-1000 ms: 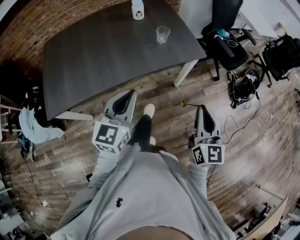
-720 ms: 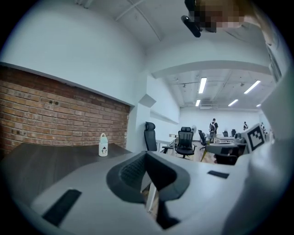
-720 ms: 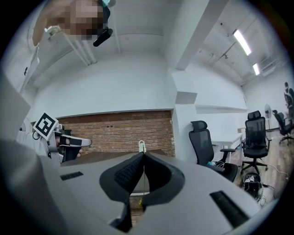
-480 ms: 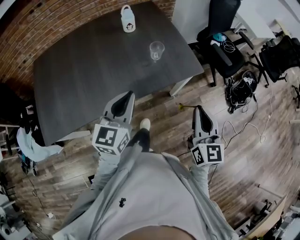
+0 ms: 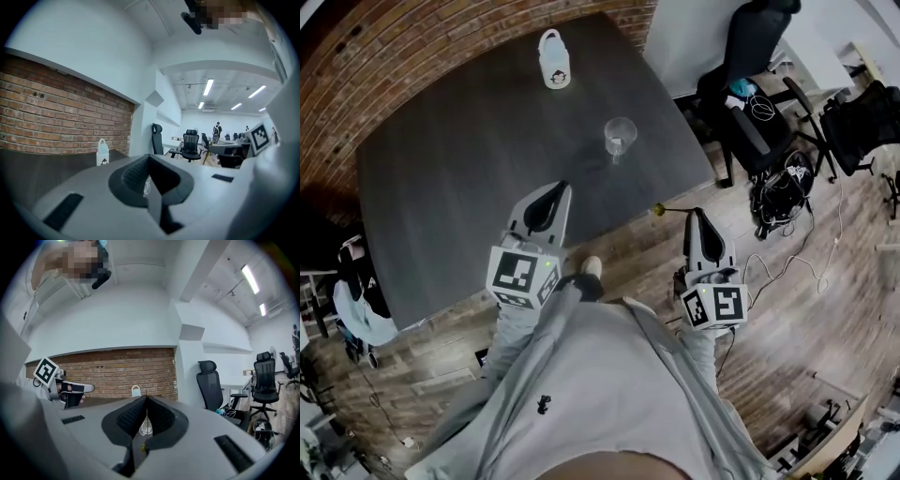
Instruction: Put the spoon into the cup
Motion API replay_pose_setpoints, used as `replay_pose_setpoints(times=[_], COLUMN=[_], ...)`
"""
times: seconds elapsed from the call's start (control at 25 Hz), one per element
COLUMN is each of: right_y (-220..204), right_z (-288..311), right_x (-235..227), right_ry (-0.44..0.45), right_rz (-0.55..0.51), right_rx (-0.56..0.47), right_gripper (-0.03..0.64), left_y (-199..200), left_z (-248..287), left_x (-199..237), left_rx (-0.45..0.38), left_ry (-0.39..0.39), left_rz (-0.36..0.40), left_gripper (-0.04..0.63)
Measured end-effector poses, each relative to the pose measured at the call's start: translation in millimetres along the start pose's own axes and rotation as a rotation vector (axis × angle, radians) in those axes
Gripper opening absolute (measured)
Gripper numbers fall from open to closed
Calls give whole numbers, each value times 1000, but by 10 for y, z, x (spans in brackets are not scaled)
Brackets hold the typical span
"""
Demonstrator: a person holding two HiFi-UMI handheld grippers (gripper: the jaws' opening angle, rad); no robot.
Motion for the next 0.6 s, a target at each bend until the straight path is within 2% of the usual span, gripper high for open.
replay_pose_setpoints(times=[0.4, 0.6], right_y=[-174, -249], right_z=[330, 680], right_x=[-81, -239], right_ry=[-21, 24], right_rz=[15, 20], right_rx=[60, 75], right_gripper=[20, 20], left_y=[-194, -257], left_z=[252, 484], left_x=[245, 350], left_rx=[56, 64], left_ry=[-2, 37], left_rz=[-27, -31], left_gripper=[20, 20])
Point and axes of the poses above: the fingertips, and each gripper's own axes: z forward along the fingers, x to its left, y out of its top, the point moved 6 cm from there along -z, backward along the fingers, and after that the axes turned 13 degrees about -x, right-handed, at the moved point
